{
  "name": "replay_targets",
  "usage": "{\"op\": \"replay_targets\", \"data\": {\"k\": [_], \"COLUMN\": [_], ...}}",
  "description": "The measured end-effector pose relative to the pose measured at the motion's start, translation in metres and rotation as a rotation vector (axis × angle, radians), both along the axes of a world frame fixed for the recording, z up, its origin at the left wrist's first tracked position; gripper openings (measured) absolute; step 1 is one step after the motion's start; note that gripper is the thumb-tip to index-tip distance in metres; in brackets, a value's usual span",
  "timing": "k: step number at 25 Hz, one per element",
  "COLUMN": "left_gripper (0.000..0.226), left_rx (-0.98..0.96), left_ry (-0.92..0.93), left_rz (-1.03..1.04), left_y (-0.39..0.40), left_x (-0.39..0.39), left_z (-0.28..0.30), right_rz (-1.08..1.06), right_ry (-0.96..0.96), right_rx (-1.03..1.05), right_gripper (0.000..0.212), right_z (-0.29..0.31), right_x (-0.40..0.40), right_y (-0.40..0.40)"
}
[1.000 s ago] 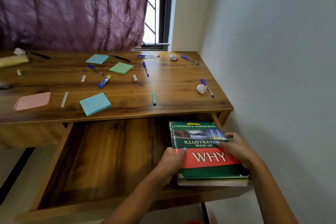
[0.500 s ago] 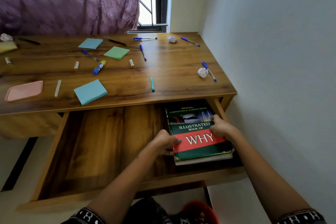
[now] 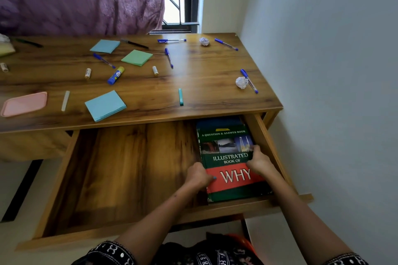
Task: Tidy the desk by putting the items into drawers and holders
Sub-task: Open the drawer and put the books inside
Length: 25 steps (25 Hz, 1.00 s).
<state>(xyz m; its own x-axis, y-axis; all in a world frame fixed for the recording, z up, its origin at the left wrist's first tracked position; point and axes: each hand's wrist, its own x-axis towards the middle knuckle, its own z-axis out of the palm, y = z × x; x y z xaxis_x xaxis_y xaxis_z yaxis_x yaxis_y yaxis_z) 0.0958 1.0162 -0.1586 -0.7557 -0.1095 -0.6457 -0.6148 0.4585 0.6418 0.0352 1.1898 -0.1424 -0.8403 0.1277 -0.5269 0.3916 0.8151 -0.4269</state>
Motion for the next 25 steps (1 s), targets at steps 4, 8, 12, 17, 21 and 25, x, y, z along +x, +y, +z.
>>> {"op": "replay_targets", "data": {"k": [4, 8, 12, 17, 21, 25], "left_gripper": [0.04, 0.073, 0.093, 0.089, 0.089, 0.074], "left_rx": [-0.057, -0.369, -0.612, -0.649, -0.613, -0.464], "left_ry": [0.057, 0.212, 0.304, 0.289, 0.337, 0.525], "left_rz": [-0.029, -0.164, -0.574, -0.686, -0.657, -0.461], "left_y": [0.0, 0.007, 0.017, 0.017, 0.012, -0.007], "left_x": [0.001, 0.001, -0.001, 0.0, 0.004, 0.015], "left_z": [-0.003, 0.005, -0.001, -0.01, -0.01, 0.0], "right_rz": [0.035, 0.152, 0.312, 0.315, 0.314, 0.314], "right_ry": [0.047, 0.198, 0.199, 0.079, 0.077, 0.255], "right_rx": [0.124, 0.295, 0.294, 0.308, 0.332, 0.315], "right_gripper": [0.055, 0.055, 0.064, 0.072, 0.071, 0.061], "right_z": [-0.005, -0.006, -0.011, -0.015, -0.011, -0.005], "right_x": [0.009, 0.02, 0.023, 0.026, 0.024, 0.03], "right_y": [-0.004, -0.011, -0.019, -0.022, -0.027, -0.043]}}
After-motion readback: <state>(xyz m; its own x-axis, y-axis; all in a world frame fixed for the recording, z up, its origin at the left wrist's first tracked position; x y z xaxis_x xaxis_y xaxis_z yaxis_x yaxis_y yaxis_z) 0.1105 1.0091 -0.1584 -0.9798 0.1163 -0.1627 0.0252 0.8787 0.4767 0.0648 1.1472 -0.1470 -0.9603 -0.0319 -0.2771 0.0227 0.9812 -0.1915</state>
